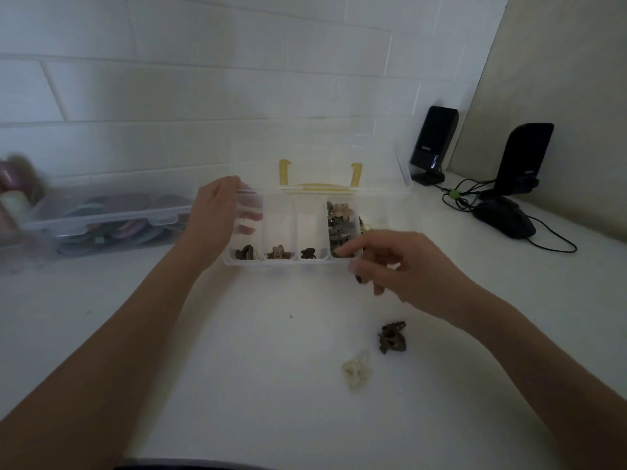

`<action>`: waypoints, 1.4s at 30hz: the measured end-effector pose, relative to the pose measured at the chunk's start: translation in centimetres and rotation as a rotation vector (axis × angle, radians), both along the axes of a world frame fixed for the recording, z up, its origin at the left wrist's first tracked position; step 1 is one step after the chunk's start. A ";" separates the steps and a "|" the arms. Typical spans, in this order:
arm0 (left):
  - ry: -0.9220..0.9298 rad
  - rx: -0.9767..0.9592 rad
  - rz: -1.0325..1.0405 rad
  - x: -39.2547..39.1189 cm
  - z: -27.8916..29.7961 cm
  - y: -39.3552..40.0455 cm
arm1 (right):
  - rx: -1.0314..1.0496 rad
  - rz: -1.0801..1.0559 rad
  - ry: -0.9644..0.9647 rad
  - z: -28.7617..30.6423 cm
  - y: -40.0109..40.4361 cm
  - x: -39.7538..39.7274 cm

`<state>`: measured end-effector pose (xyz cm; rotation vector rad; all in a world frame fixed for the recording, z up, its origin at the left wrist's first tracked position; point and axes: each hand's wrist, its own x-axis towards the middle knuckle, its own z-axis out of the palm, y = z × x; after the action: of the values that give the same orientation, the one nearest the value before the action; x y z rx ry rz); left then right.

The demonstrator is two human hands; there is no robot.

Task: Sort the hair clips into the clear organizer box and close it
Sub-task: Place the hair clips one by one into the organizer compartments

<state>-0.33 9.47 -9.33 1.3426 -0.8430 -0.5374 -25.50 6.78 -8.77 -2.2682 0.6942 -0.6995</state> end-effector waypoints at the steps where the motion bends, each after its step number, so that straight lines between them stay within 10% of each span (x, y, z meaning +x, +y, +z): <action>1: 0.002 0.001 0.000 0.0 0.0 0.0 | -0.030 -0.037 -0.059 0.0 -0.2 -0.1; 12: 0.011 -0.009 0.002 0.0 0.0 -0.1 | -0.276 -0.439 -0.398 -1.0 -2.3 -1.0; 19: 0.021 -0.005 0.006 0.1 -0.1 -0.1 | -0.503 -0.479 -0.246 -1.3 -2.7 -1.2; 35: 0.016 -0.010 0.000 0.1 -0.1 -0.2 | -0.088 -0.508 -0.386 -0.8 -3.9 -2.2; 42: 0.013 -0.007 -0.006 -0.1 0.0 -0.1 | -0.303 -0.518 -0.232 -0.9 -3.6 -2.0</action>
<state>-0.40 9.41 -9.32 1.3290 -0.8380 -0.5465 -27.52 3.15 -9.67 -2.2269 1.1381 -1.3703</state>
